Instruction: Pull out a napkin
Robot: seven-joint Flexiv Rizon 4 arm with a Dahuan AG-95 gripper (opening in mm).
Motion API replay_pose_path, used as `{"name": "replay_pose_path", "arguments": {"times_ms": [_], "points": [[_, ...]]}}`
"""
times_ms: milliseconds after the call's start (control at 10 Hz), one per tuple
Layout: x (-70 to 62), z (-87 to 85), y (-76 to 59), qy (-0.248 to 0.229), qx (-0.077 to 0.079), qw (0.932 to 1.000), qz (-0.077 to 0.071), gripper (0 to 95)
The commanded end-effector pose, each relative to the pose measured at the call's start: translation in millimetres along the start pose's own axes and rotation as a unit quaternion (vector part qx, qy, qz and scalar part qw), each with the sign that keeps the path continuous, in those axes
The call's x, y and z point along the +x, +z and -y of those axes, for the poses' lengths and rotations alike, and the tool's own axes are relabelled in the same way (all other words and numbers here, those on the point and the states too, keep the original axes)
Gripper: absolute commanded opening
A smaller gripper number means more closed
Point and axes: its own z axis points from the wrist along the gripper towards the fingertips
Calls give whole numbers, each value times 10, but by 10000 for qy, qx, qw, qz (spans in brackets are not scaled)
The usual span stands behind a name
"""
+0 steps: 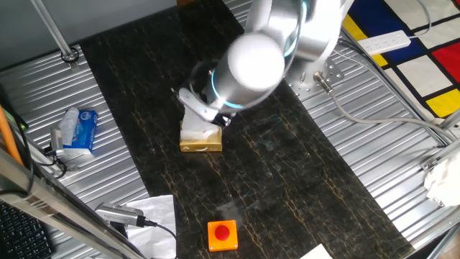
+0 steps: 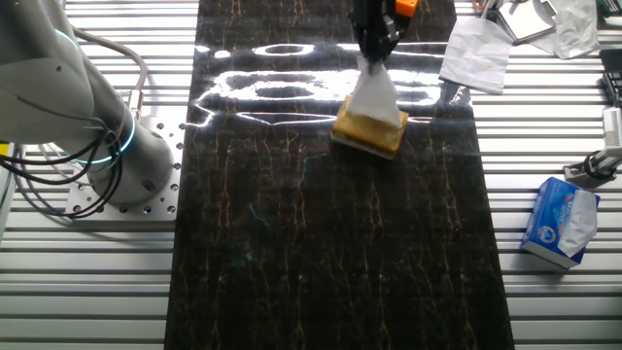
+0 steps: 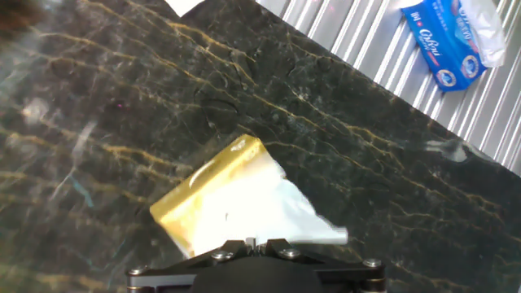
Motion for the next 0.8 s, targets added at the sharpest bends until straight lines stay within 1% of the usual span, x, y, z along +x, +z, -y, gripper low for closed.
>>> {"name": "replay_pose_path", "arguments": {"times_ms": [100,300,400,500,600,700,800], "points": [[51,40,-125,-2,-114,9999,73,0],[95,63,-237,-1,-215,9998,61,0],[122,73,-302,31,-305,9995,76,0],[143,81,-349,53,-363,9993,84,0],[152,91,-355,78,-478,9987,165,0],[151,90,-355,298,-755,9963,280,0],[151,90,-355,422,-914,9943,361,0]]}}
